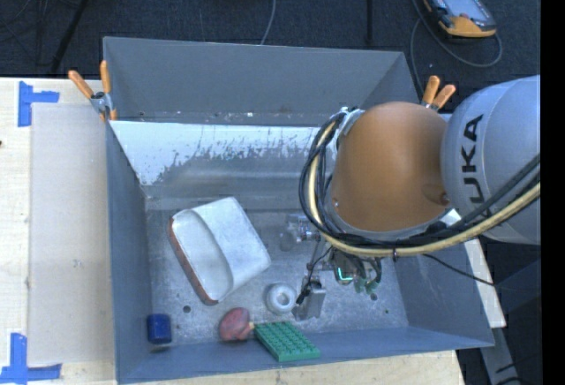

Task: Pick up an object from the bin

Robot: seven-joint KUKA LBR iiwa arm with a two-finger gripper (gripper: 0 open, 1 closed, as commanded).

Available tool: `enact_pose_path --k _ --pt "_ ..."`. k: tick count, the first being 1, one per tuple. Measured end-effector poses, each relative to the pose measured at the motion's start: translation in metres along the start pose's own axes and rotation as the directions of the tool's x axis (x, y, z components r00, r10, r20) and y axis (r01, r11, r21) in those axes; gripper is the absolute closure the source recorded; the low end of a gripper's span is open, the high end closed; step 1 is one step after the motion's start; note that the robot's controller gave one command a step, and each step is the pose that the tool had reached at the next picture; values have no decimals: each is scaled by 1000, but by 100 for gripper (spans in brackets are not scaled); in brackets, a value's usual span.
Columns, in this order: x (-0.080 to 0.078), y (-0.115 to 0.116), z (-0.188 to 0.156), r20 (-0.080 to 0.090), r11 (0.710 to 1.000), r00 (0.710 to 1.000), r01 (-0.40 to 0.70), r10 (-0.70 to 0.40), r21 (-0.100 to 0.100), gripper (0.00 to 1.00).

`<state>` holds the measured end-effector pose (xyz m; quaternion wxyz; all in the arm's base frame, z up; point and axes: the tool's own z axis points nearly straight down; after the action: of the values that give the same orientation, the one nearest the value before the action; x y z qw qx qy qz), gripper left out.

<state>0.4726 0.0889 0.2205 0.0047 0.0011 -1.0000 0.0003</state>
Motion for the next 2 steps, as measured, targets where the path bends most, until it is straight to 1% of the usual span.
enact_pose_path --k 1,2 --pt "-21 65 112 2 992 992 128 -128 0 0" --pt "-6 76 144 32 881 881 473 -473 8 0"
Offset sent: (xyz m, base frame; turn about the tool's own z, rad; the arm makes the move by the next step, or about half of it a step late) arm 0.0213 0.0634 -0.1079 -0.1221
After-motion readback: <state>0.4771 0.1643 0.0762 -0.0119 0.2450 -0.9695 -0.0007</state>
